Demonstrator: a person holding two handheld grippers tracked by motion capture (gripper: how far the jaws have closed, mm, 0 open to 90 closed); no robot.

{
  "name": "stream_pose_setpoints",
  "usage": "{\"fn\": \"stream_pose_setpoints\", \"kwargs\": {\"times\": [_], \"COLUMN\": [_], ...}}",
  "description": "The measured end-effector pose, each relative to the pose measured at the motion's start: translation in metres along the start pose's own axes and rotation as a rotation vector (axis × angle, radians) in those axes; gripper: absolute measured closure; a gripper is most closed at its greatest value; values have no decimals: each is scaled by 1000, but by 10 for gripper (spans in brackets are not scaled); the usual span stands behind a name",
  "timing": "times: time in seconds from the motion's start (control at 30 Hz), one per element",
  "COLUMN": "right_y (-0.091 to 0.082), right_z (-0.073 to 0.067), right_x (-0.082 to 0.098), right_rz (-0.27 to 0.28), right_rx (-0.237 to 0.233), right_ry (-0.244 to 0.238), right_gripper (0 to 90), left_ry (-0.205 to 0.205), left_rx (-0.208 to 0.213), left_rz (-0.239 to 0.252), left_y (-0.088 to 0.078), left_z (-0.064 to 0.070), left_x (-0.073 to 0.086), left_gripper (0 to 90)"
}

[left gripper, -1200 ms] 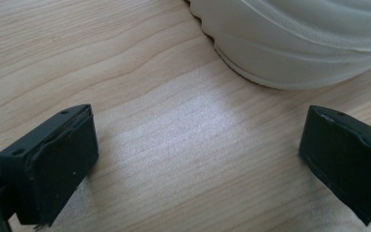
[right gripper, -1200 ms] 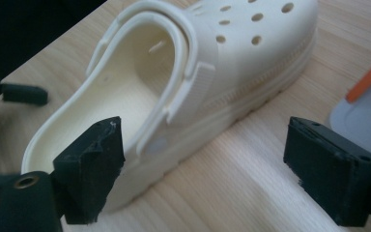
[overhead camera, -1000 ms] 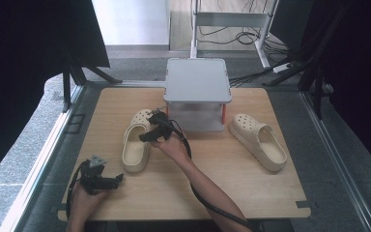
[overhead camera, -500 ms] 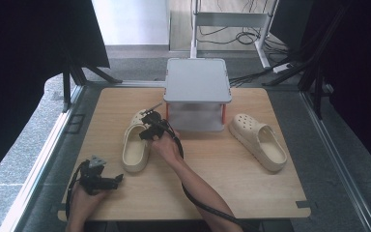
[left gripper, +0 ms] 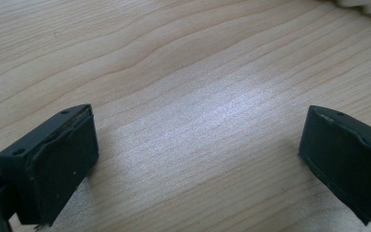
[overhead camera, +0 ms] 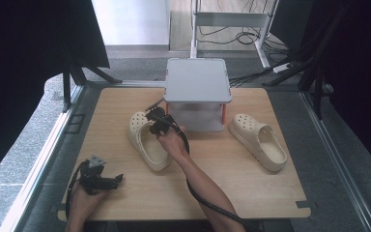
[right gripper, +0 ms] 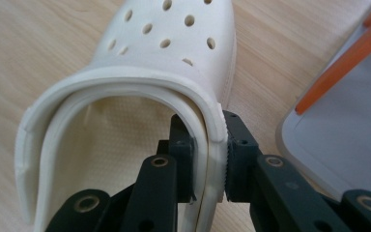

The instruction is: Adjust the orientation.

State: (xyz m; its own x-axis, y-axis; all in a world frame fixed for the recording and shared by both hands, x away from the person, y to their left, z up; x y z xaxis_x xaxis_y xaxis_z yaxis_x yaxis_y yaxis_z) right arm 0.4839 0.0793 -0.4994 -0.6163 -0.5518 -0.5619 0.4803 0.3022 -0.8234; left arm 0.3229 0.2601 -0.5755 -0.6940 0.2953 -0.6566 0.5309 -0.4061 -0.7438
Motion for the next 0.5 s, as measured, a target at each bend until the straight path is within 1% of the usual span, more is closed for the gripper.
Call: {"fn": "stream_pose_setpoints", "kwargs": {"times": [0.03,0.07,0.1,0.17,0.27,0.3,0.33,0.37,0.43,0.5], "right_y": [-3,-3,-10,-15,-27,-31,-31,-40,-49,-59], "right_z": [-1,-1,-3,-5,-8,-9,-9,-9,-9,-8], "right_x": [0,0,-1,0,2,4,4,7,11,15], "right_rz": [3,3,9,15,23,28,28,32,38,45], "right_rx": [-8,-8,-23,-36,-71,-85,-85,-114,-140,-156], "right_ry": [-15,-15,-43,-60,-87,-89,-89,-102,-106,-115], "right_gripper": [772,772,772,773,773,773,773,773,773,773], "left_ry": [-1,-1,-1,-1,0,0,0,-3,-3,-3], "left_rx": [1,1,1,1,2,1,1,2,1,0], "left_rz": [0,0,0,0,-1,-1,-1,1,1,3], "left_y": [0,0,0,0,0,0,0,0,0,0], "left_z": [0,0,0,0,0,0,0,0,0,0], "left_x": [0,0,0,0,0,0,0,0,0,0], "left_gripper": [1,1,1,1,1,1,1,1,1,1]}}
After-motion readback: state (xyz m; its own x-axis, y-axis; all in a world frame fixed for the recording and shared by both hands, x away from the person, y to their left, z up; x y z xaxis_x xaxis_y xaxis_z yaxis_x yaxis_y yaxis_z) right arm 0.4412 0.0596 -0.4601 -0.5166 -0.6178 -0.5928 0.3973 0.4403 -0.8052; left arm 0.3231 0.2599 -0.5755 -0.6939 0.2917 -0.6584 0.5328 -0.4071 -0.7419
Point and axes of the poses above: each handheld gripper's, and its own axes: y roughly forward along the jaws, x roughly out of its underside, z roughly to its right, the point moved 7 cm from there along y, roughly forward along the jaws, and after that the axes turned 7 degrees about x, right-handed, at the moved point
